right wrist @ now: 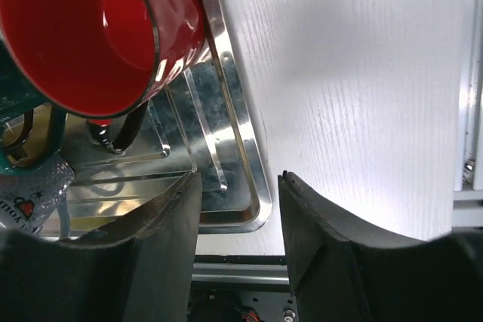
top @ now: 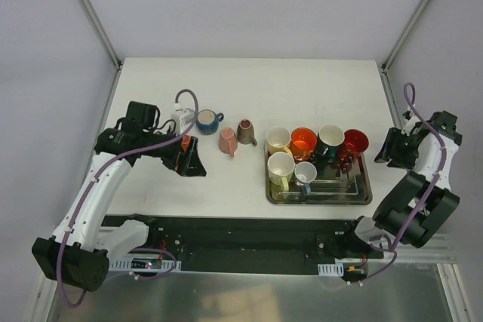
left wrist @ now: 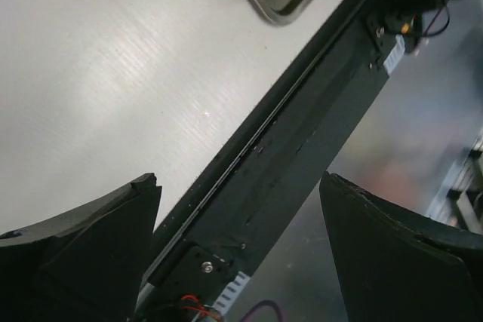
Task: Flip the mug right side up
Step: Place the cup on the tray, then move the tray to the center of the board.
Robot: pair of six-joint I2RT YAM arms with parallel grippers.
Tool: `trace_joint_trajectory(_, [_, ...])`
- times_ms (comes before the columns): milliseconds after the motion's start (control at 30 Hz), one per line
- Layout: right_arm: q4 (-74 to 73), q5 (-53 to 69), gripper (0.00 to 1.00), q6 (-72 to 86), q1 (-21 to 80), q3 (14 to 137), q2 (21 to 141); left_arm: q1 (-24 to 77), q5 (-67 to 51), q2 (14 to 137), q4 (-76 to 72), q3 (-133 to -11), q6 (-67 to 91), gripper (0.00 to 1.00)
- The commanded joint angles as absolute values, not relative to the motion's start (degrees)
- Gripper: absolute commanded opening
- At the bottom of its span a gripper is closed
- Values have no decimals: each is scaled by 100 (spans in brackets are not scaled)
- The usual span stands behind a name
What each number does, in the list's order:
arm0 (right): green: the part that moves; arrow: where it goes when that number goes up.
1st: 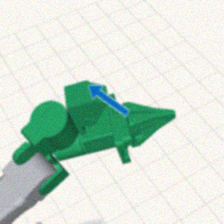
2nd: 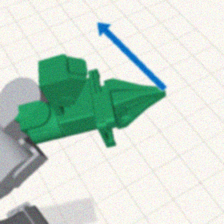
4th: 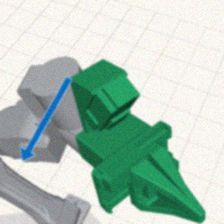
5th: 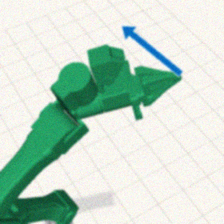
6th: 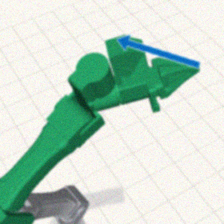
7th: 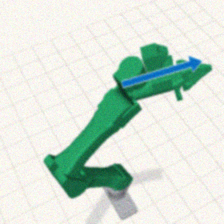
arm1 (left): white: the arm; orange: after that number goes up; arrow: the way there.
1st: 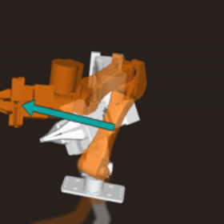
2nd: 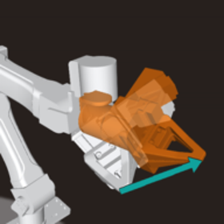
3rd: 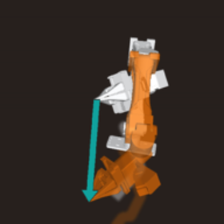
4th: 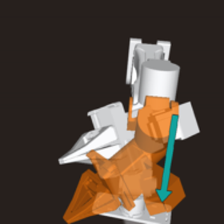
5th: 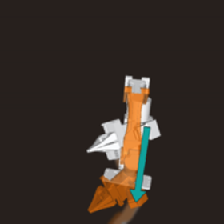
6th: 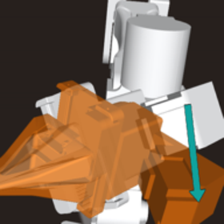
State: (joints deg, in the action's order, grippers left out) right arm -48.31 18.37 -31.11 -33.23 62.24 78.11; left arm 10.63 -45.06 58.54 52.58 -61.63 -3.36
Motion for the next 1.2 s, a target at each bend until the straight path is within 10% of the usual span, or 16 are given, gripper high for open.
trace_joint_trajectory(0, [-4921, 2741, 50, -4059, -3761, 6529, 8392, 1905, -4738, 5669, 4896, -5854, -2019, 88])
trace_joint_trajectory(633, [-4834, 3199, 59, -5861, -3911, 5863, 9097, 5755, -3322, 6836, -145, -4175, -4087, 74])
trace_joint_trajectory(1167, [-5001, 3384, 54, -6407, -3999, 5626, 9273, 6548, -2892, 9325, -2408, -4192, -4306, 46])
